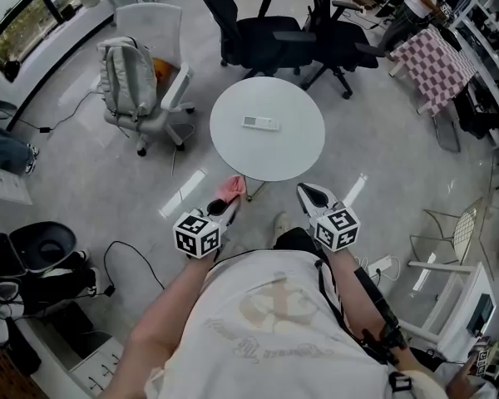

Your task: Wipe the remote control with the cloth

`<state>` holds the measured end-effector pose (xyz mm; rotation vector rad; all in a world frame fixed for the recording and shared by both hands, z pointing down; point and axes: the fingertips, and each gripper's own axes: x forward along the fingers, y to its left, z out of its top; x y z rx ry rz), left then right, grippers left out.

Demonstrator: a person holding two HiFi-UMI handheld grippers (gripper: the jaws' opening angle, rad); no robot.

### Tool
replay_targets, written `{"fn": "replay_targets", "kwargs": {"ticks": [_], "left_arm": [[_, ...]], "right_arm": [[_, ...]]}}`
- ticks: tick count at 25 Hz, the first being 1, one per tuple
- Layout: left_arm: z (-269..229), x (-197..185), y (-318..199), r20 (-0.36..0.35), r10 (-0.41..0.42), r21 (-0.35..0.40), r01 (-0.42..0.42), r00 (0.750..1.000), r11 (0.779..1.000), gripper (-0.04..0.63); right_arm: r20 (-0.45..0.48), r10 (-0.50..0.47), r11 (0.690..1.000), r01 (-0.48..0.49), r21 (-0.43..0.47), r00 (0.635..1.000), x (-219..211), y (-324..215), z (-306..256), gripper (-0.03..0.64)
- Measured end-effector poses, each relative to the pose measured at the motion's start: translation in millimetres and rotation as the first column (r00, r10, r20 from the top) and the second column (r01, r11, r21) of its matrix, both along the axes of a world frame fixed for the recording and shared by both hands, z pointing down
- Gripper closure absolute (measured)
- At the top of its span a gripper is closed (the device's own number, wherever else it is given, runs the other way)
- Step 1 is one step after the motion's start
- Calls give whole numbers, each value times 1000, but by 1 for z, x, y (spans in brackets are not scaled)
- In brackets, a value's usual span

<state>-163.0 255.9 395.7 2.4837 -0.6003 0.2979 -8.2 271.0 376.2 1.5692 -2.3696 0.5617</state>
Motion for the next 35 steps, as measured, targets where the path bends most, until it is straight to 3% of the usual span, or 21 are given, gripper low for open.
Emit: {"fn": "replay_targets", "kwargs": {"ticks": [14, 26, 35], "left_arm": [[13, -1, -14, 26, -4, -24, 5, 1000, 1000, 574], [39, 21, -73, 98, -33, -85, 41, 995, 996, 574], [43, 63, -130, 170, -28, -106, 47, 985, 993, 574]], "right_arm": [[25, 13, 1000, -12, -14, 1000, 2, -22, 13, 609], [67, -56, 997, 60, -56, 996, 26, -94, 41, 609], [-53, -158, 979, 150, -134, 986, 61, -156, 80, 609]]}}
